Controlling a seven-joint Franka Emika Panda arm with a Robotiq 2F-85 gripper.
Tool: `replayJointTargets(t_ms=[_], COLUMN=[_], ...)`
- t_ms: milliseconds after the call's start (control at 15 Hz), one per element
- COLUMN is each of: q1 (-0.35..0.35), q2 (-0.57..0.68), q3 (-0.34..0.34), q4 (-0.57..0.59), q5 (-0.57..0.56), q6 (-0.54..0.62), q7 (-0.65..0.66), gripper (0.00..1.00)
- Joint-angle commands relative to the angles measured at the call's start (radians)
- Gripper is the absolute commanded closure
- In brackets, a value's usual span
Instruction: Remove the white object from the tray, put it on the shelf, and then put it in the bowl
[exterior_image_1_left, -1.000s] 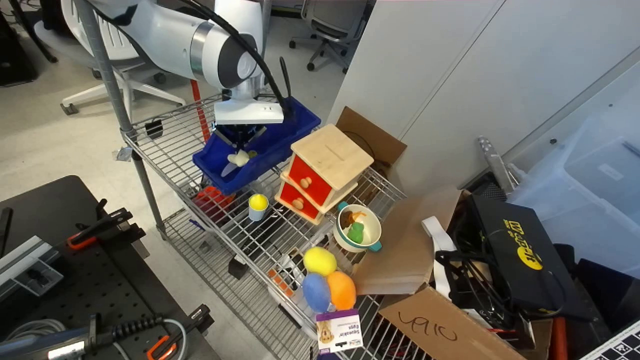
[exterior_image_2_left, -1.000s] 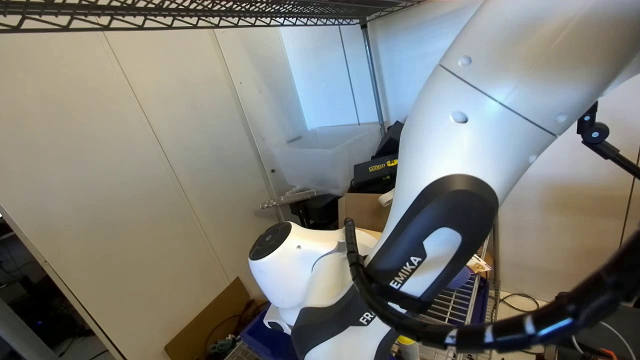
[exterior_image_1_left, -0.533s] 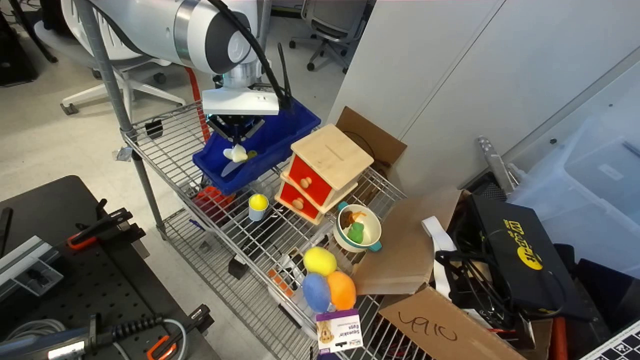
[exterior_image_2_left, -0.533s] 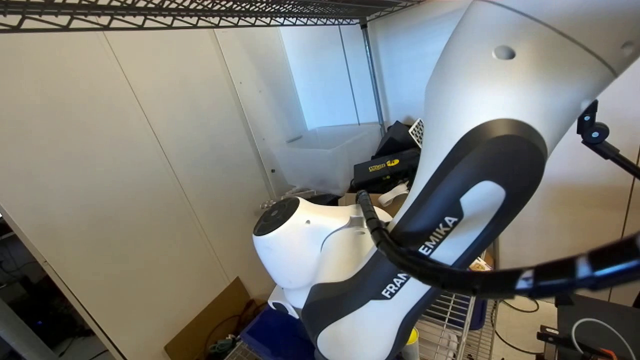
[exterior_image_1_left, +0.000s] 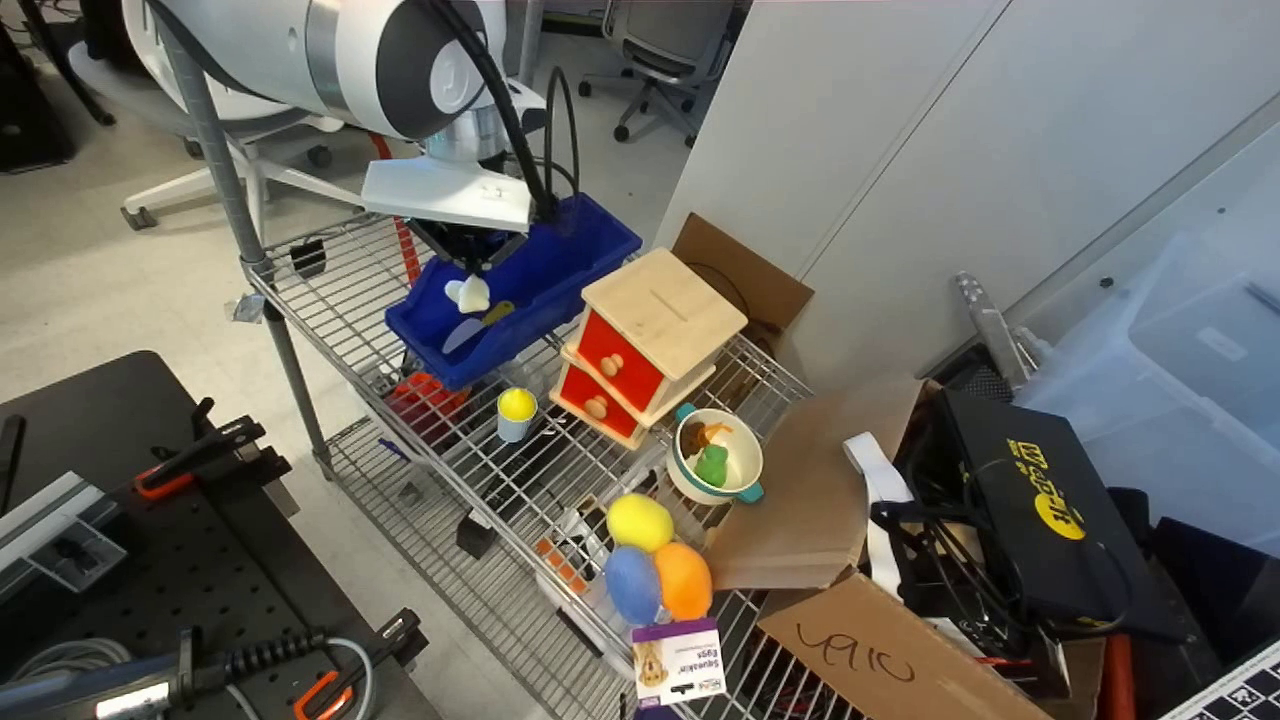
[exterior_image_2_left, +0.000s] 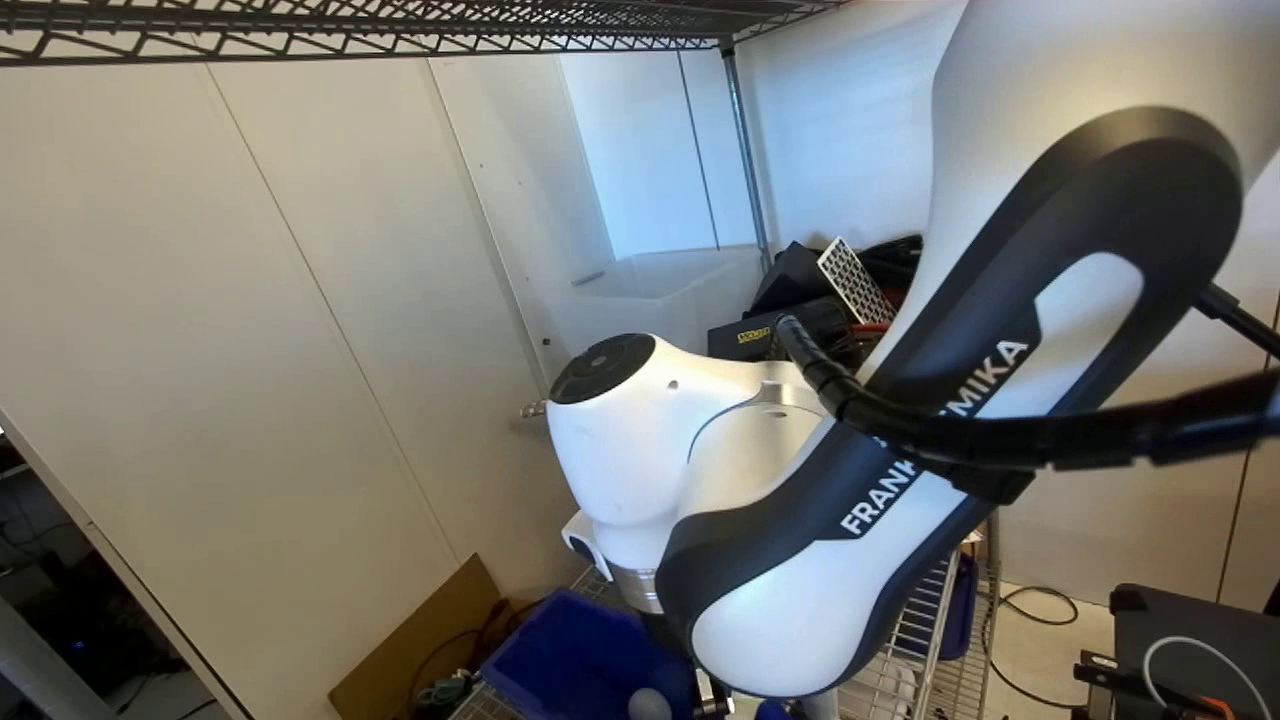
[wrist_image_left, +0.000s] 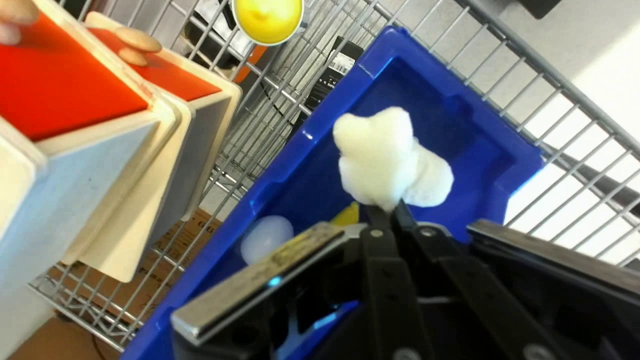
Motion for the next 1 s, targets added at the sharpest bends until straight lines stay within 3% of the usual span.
replayJointTargets(t_ms=[0,467,933], q1=[0.003,0.034,0.033], q2=[-0.062,-0.122,-0.210], q3=[-0.031,-0.104,-0.152], q4=[-0.079,-0.168,-0.260], q5=[0.030,-0.011,-0.068], q6=[0.060,0.070,0.101], q7=[0.147,0.419,0.598], gripper=[0.99,0.99,0.99])
